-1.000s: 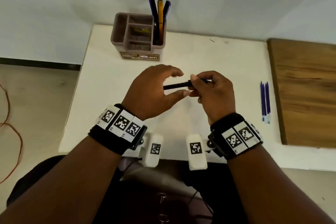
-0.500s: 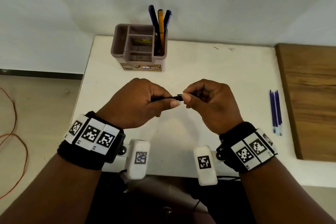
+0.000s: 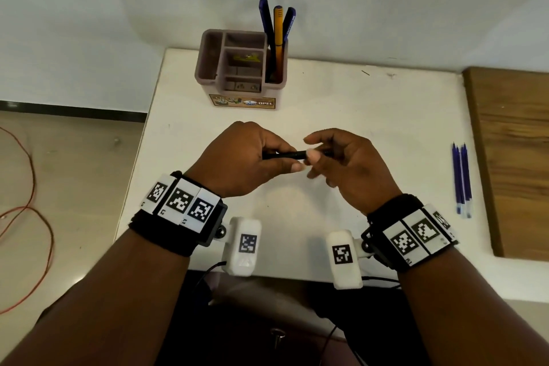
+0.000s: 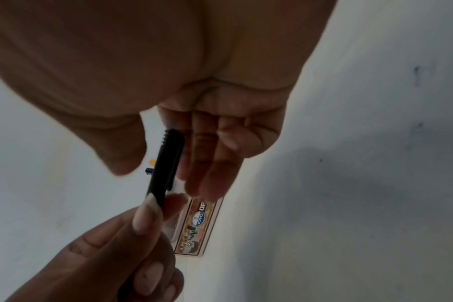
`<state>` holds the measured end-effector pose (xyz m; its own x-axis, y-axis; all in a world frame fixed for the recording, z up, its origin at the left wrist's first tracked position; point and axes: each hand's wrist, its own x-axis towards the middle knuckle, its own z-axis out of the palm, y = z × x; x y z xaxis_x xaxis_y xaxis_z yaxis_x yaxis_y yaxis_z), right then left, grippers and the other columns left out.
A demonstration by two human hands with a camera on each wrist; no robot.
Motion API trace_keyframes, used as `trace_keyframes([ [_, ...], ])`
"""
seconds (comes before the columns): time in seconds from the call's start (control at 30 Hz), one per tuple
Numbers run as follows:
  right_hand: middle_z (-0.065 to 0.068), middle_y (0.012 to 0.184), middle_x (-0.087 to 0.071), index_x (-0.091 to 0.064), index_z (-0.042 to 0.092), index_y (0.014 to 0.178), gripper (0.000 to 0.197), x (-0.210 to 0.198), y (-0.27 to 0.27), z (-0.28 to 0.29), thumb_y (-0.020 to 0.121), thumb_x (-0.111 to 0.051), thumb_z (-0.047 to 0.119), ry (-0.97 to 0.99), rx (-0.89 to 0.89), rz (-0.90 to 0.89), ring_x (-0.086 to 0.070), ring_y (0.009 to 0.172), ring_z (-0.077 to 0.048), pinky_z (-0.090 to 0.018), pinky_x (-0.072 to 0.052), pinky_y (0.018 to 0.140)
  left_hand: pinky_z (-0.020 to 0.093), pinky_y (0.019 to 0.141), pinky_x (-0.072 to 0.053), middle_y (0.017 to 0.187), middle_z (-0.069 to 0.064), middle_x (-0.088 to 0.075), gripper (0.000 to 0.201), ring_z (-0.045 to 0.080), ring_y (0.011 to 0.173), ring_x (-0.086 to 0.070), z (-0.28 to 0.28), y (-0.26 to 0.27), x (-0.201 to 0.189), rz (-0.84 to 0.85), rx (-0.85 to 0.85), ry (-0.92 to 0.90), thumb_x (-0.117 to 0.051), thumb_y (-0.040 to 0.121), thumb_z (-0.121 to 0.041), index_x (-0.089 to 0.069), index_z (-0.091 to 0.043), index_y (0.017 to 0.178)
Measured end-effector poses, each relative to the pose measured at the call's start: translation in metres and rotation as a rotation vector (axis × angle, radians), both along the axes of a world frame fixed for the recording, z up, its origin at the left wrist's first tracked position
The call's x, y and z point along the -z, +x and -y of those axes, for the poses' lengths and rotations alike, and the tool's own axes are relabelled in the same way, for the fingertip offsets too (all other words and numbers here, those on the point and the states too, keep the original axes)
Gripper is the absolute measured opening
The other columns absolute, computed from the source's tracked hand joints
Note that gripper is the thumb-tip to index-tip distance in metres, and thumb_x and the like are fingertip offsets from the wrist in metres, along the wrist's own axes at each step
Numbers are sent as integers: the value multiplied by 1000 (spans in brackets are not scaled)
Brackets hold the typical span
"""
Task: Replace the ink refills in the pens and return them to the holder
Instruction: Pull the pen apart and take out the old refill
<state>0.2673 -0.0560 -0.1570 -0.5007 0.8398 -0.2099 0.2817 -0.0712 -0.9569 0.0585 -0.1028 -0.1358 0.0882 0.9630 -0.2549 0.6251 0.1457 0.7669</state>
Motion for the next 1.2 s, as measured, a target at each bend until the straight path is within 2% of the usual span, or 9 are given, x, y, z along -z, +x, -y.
trace_keyframes([
  [0.1, 2, 70, -71, -71, 11, 91, 13, -2, -1, -1, 95, -67, 22, 18, 0, 42, -69, 61, -15, -15, -46, 56, 49, 68, -56, 72, -6, -74, 24, 15, 67, -69, 0, 4, -2, 3, 14, 0, -74, 82, -52, -80, -34, 98],
  [0.2, 5, 84, -73, -71, 21, 94, 13, 0, 0, -1, 87, -74, 10, 65, 3, -29, -71, 77, -18, -27, -56, 69, 48, 65, -55, 68, -4, -73, 23, 18, 64, -66, 0, 4, -3, 8, -7, 11, -74, 83, -52, -80, -33, 95],
  [0.37, -2, 75, -72, -72, 9, 95, 11, -2, -2, 0, 94, -68, 19, 22, 31, -16, -70, 64, -14, -13, -46, 56, 46, 68, -57, 71, -7, -74, 20, 13, 65, -68, -1, 4, -2, 8, 17, -7, -73, 84, -50, -80, -33, 95],
  [0.6, 4, 70, -73, -74, 11, 89, 4, -5, 4, -4, 91, -72, 14, 75, -16, -18, -70, 61, -12, -15, -46, 56, 41, 65, -54, 70, -4, -73, 20, 17, 64, -65, -2, 4, -5, 58, 23, -42, -74, 84, -48, -81, -30, 92],
  [0.8, 7, 72, -75, -75, 15, 87, 12, -9, 25, -20, 84, -77, 3, 83, 107, -10, -70, 64, -7, -15, -50, 60, 13, 55, -42, 60, -5, -67, 12, 2, 52, -54, -4, -26, -7, 70, -102, -61, -75, 80, -48, -78, -36, 77],
  [0.93, 15, 83, -75, -73, 26, 88, 18, 1, 23, -19, 80, -82, 12, 212, 81, 249, -70, 79, 1, -6, -46, 69, 8, 54, -40, 57, -5, -66, 6, 2, 51, -55, -6, -28, -7, 90, -146, -42, -78, 80, -42, -78, -37, 81],
  [1.0, 16, 85, -73, -73, 25, 89, 14, 8, 18, -16, 79, -83, 20, 264, 70, 377, -68, 82, 2, -3, -42, 68, 12, 56, -44, 62, -6, -70, 10, 5, 55, -60, -6, -19, -2, 54, -107, -52, -78, 79, -47, -78, -38, 83],
  [1.13, 14, 88, -70, -74, 32, 85, 10, 17, 17, -19, 79, -82, 31, 284, 90, 542, -61, 79, -3, -8, -39, 65, 36, 63, -49, 70, 1, -71, 18, 19, 67, -64, -7, -14, 9, 15, -81, -20, -76, 79, -54, -79, -39, 88],
  [1.2, 12, 91, -67, -74, 34, 85, 12, 23, 17, -20, 79, -83, 31, 276, 107, 578, -57, 76, 1, -8, -35, 63, 29, 59, -44, 69, -4, -68, 16, 12, 63, -59, -7, -12, 11, 4, -73, 9, -75, 80, -54, -77, -40, 90],
])
